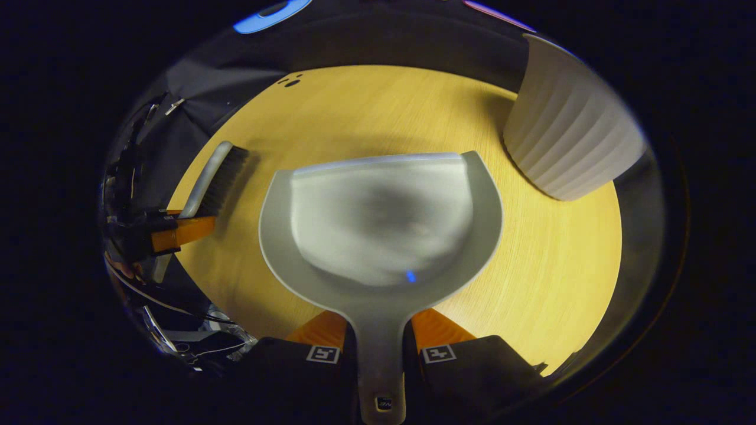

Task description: Pick up the small broom and dustpan from the desktop, sweep the trash into the dustpan with the broom, and then empty the trash into the garbage bin.

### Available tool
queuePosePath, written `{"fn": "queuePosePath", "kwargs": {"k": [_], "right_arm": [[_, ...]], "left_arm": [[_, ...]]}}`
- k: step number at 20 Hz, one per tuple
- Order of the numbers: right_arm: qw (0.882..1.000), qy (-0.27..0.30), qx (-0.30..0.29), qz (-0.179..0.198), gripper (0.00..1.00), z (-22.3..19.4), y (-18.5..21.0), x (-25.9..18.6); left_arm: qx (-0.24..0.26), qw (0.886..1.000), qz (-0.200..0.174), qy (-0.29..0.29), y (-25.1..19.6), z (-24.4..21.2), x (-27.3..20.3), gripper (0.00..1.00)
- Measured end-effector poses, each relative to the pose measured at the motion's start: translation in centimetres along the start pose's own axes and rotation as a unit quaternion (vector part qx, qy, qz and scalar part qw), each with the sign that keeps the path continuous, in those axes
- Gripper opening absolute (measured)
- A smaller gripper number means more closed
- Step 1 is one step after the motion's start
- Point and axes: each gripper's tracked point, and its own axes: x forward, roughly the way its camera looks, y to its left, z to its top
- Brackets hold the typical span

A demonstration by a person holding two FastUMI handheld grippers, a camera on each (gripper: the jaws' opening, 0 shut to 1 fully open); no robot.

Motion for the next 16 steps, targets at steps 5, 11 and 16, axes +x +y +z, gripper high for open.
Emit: {"fn": "queuePosePath", "kwargs": {"k": [5, 11, 16], "right_arm": [[0.999, 0.018, 0.047, -0.001, 0.36, -0.5, -0.7, 1.0], [0.999, 0.018, 0.049, 0.006, 0.4, 0.5, 0.2, 2.2], [0.998, 0.019, 0.06, 0.009, 0.39, 0.7, 0.5, 2.6]], "left_arm": [[0.063, 0.997, 0.031, 0.027, 0.0, 0.9, 2.0, 0.27], [0.085, 0.995, 0.031, 0.036, -0.4, 1.0, 2.4, 0.3], [0.052, 0.998, 0.006, 0.031, -1.1, 0.5, 1.8, 0.49]]}}
